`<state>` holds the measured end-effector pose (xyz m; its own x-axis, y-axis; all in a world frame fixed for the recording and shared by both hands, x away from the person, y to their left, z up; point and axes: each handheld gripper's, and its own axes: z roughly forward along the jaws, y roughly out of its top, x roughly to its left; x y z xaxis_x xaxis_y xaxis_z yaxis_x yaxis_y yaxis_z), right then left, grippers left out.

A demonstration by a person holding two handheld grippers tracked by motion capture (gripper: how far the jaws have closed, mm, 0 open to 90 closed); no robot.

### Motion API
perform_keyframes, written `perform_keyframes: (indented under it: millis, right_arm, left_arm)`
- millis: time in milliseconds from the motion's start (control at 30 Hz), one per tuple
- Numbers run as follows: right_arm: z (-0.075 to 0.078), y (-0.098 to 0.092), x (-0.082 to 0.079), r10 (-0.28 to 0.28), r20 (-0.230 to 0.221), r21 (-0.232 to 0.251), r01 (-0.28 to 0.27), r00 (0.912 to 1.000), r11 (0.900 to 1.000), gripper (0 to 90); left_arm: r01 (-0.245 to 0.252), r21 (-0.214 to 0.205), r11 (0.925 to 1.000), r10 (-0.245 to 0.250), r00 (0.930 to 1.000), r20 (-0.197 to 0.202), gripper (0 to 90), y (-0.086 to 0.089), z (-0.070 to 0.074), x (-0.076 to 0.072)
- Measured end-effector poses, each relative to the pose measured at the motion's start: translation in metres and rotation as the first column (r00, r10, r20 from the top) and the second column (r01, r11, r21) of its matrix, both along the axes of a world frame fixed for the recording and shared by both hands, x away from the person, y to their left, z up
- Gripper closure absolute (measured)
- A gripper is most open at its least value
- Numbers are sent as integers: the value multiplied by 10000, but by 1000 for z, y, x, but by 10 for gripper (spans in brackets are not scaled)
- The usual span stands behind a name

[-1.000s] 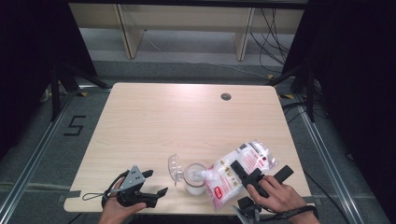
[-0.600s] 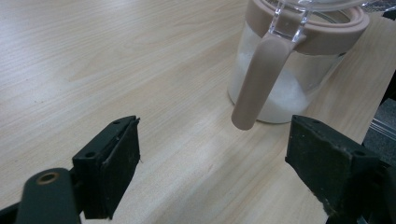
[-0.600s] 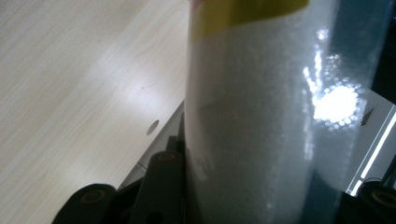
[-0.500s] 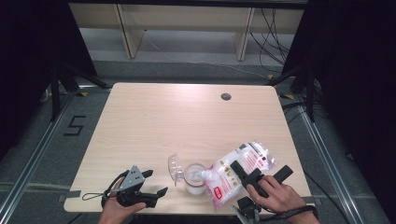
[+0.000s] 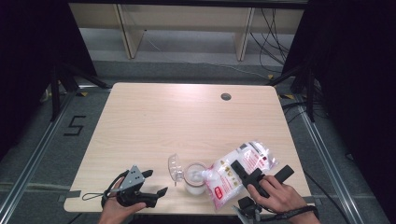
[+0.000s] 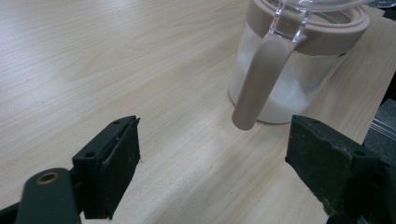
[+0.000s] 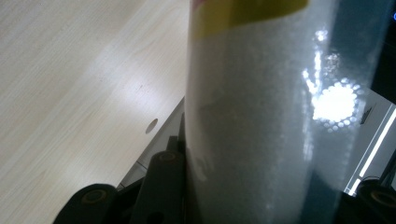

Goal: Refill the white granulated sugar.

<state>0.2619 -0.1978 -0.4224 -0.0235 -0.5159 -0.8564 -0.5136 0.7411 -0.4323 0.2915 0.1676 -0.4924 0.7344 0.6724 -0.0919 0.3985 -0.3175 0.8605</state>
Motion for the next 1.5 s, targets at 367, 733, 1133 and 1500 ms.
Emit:
perform_keyframes:
  millis: [367, 733, 1133, 1500]
  right_arm:
    - [-1, 0, 0, 33, 72, -72, -32, 10000, 10000, 743]
    - [1, 2, 0, 124, 103, -29, -124, 9999, 9999, 745]
    - [-1, 2, 0, 100, 103, -41, -100, 9999, 9999, 746]
    - [0, 2, 0, 146, 91, -7, -146, 9999, 9999, 748]
  left_arm:
    - [-18, -26, 10000, 18, 10000, -23, 169, 0, 0, 0]
    - [-155, -174, 9997, 153, 9997, -165, 169, -1, 0, -1]
    - [22, 26, 10000, -22, 10000, -29, 169, 0, 0, 0]
    - [-93, -113, 9999, 92, 9999, -118, 169, -1, 0, -1]
